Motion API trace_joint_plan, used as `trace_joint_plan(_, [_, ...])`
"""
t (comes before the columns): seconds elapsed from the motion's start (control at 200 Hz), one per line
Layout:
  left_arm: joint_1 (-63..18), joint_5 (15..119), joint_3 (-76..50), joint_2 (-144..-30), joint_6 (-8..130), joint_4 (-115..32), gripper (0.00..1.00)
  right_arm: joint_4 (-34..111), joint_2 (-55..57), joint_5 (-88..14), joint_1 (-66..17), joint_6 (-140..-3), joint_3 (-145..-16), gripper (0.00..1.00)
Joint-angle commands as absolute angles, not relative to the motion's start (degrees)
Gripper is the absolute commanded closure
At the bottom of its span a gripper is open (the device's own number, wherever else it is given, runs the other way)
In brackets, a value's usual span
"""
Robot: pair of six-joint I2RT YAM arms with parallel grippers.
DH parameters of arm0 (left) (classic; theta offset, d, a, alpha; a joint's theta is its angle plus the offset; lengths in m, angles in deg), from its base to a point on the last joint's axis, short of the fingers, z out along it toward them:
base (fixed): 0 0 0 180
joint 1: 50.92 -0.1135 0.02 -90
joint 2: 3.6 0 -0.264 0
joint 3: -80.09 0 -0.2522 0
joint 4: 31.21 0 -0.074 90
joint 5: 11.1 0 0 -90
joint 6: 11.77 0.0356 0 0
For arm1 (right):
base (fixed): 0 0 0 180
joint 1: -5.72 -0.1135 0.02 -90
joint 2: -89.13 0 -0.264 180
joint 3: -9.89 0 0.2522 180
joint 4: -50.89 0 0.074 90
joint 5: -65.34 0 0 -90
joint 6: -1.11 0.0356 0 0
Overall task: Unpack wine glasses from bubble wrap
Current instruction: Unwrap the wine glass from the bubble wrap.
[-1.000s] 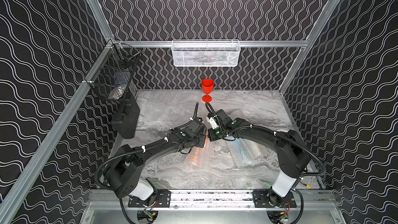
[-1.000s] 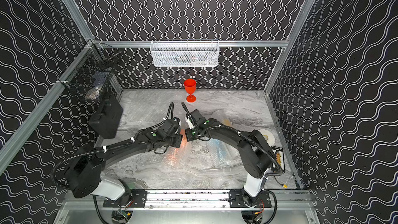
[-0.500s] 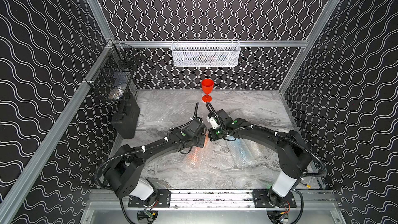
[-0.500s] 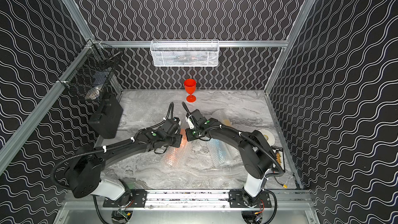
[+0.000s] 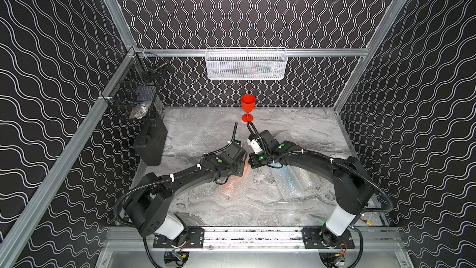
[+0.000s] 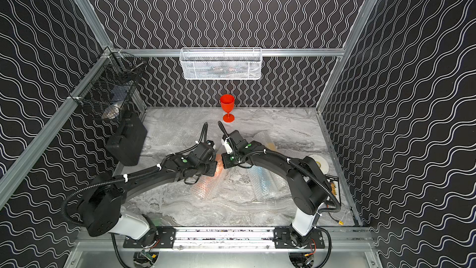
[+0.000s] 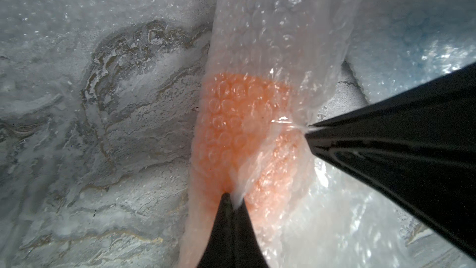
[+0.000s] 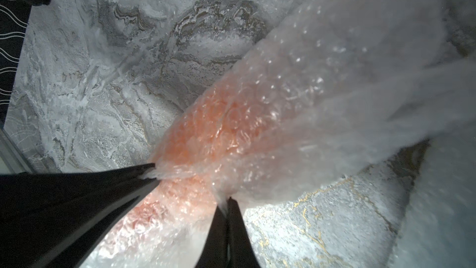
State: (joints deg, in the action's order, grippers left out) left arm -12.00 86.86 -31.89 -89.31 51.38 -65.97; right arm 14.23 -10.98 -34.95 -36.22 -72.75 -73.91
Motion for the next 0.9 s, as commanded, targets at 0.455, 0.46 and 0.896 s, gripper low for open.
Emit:
trace_joint_plan(0.455, [-12.2,91.1,-31.4,-89.1,52.2,-69.4,1.0,16.3,-9.9,-36.4,-35.2,-71.6,-72.8,0.95])
trace_joint_plan(0.46, [-12.2,91.1,-31.4,-89.0,52.2,-69.4,1.0,16.3,-9.9,-36.4,-35.2,-71.6,-72.8,0.95])
trace_joint_plan(0.896, [-12.3,89.2,-32.1,-87.8,50.9,-68.9,1.0,16.7,-9.8,-37.7,-35.2,-71.6,-72.5,0.95])
